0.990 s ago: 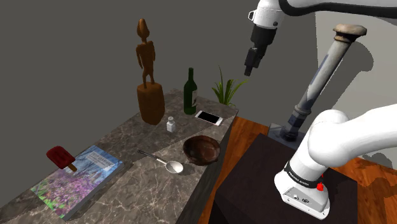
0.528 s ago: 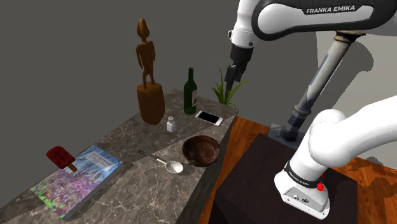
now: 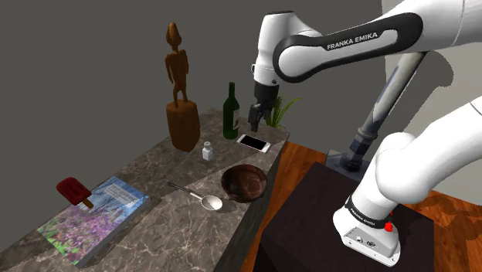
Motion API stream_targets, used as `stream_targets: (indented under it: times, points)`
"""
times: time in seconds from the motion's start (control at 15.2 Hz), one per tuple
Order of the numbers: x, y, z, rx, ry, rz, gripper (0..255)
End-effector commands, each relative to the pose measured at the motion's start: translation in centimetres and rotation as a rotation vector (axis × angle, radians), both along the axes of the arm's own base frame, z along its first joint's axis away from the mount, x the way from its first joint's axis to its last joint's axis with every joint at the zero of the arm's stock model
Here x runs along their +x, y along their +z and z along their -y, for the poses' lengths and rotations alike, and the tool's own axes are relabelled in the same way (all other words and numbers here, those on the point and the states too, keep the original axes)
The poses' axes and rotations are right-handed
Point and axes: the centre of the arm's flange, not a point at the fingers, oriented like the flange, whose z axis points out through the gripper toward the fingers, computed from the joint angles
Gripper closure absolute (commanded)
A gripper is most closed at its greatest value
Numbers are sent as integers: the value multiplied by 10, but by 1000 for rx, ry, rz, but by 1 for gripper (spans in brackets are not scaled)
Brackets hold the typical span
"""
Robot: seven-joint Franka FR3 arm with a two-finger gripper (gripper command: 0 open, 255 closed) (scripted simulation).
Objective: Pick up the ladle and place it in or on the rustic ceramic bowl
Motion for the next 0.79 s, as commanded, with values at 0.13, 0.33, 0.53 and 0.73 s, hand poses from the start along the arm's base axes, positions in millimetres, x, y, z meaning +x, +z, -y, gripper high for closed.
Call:
stream_targets:
  times: [0.13,0.33,0.53,0.73]
  points:
    - [25,-37,-26,13,12,-10,0]
    - [42,-65,-48,23,20,-18,0]
    - [58,-93,-71,33,29,-26,0]
    - [74,-120,-93,43,38,-34,0]
